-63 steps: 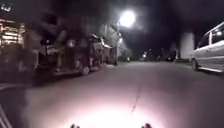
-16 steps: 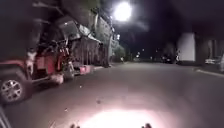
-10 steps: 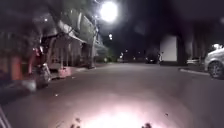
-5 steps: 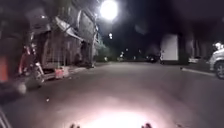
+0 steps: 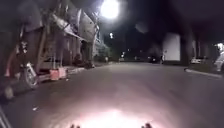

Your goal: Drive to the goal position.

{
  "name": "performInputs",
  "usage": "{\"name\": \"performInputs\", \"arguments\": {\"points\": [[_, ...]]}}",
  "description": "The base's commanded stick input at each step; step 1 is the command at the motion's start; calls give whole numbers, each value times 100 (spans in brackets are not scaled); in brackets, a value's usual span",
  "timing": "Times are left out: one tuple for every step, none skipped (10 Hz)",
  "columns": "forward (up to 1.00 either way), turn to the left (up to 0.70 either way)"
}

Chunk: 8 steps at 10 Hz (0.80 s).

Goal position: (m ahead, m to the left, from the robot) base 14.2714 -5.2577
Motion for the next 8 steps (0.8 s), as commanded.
{"name": "performInputs", "arguments": {"points": [[70, 0], [70, 0], [70, 0], [70, 0], [70, 0], [70, 0], [70, 0], [70, 0]]}}
